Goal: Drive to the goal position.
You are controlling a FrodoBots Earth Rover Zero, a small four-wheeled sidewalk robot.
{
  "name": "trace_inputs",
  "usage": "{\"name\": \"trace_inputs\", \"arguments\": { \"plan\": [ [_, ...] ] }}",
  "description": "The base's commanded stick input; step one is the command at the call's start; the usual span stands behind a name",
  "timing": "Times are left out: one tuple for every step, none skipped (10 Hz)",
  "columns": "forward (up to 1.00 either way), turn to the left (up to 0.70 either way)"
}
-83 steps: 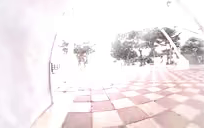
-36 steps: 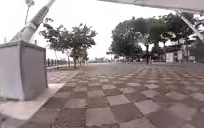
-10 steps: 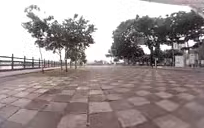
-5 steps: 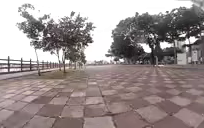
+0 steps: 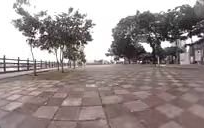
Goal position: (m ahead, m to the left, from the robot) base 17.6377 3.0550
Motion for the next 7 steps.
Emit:
{"name": "trace_inputs", "arguments": {
  "plan": [
    [1.00, 0.00],
    [1.00, 0.00],
    [1.00, 0.00],
    [1.00, 0.00],
    [1.00, 0.00],
    [1.00, 0.00],
    [1.00, 0.00]
  ]
}}
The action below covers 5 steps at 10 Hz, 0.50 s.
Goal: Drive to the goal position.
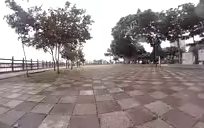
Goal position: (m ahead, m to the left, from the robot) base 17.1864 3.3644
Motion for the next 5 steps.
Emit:
{"name": "trace_inputs", "arguments": {
  "plan": [
    [1.00, 0.00],
    [1.00, 0.00],
    [1.00, 0.00],
    [1.00, 0.00],
    [1.00, 0.00]
  ]
}}
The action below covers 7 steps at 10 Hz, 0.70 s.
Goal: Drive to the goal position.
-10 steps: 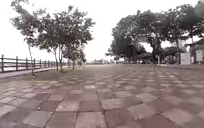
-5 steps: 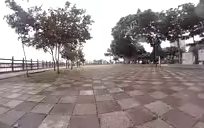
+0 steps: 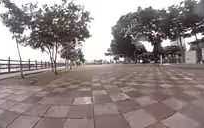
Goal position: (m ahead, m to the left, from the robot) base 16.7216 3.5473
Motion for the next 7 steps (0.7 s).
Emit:
{"name": "trace_inputs", "arguments": {
  "plan": [
    [1.00, 0.00],
    [1.00, 0.00],
    [1.00, 0.00],
    [1.00, 0.00],
    [1.00, 0.00],
    [1.00, 0.00],
    [1.00, 0.00]
  ]
}}
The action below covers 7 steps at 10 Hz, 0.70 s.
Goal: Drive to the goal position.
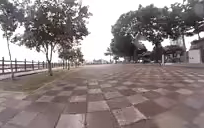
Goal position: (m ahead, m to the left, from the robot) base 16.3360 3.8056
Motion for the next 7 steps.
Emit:
{"name": "trace_inputs", "arguments": {
  "plan": [
    [1.00, 0.00],
    [1.00, 0.00],
    [1.00, 0.00],
    [1.00, 0.00],
    [1.00, 0.00],
    [1.00, 0.00],
    [1.00, 0.00]
  ]
}}
